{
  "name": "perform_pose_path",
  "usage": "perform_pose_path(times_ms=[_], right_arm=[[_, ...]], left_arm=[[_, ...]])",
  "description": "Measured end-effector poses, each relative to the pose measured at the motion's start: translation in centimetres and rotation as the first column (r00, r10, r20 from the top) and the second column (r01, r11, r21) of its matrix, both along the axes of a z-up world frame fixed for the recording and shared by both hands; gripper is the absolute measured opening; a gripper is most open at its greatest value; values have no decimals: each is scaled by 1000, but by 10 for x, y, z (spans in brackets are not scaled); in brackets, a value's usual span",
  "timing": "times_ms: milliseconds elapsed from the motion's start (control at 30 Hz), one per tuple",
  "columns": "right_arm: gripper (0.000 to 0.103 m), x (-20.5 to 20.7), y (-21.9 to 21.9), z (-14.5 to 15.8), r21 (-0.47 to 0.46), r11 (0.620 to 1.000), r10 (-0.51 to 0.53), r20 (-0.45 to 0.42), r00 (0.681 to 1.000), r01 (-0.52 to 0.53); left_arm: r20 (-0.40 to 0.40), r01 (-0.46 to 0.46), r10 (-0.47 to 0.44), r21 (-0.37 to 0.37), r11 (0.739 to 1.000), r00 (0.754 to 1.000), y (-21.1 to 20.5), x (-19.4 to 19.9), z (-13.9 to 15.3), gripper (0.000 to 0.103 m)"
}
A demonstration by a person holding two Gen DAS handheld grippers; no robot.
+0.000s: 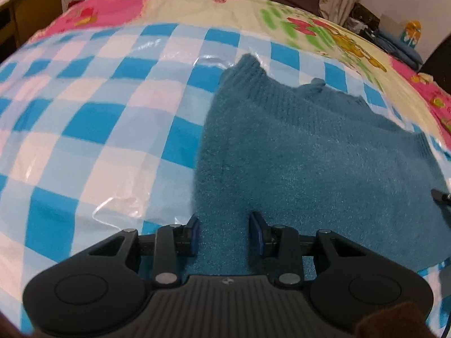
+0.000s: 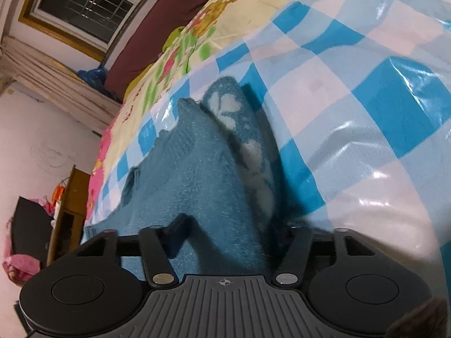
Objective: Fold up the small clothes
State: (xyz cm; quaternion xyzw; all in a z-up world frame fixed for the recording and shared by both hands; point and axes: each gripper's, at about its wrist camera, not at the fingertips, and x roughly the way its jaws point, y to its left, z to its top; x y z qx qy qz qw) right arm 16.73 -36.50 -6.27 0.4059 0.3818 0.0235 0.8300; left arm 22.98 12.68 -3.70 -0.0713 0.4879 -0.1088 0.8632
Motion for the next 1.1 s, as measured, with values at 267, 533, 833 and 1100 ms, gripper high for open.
perform_pose_path(times_ms=[267, 533, 833, 1100], right_arm=[[35, -13, 1, 17, 50, 998, 21, 27, 999, -22], [34, -66, -1, 28, 62, 994, 86, -20, 996, -85], [45, -97, 11, 52, -209, 976, 53, -59, 997, -64], [50, -87, 24, 81, -369, 927, 97, 83, 992, -60]], left_arm=[[12, 42, -42, -45, 998, 999, 3, -10, 16, 28], [2, 125, -126, -74, 989, 992, 3, -64, 27, 28], [25, 62, -63, 26, 998, 998, 10, -83, 40, 28], [173, 46, -61, 87, 995, 983, 0, -89, 69, 28]])
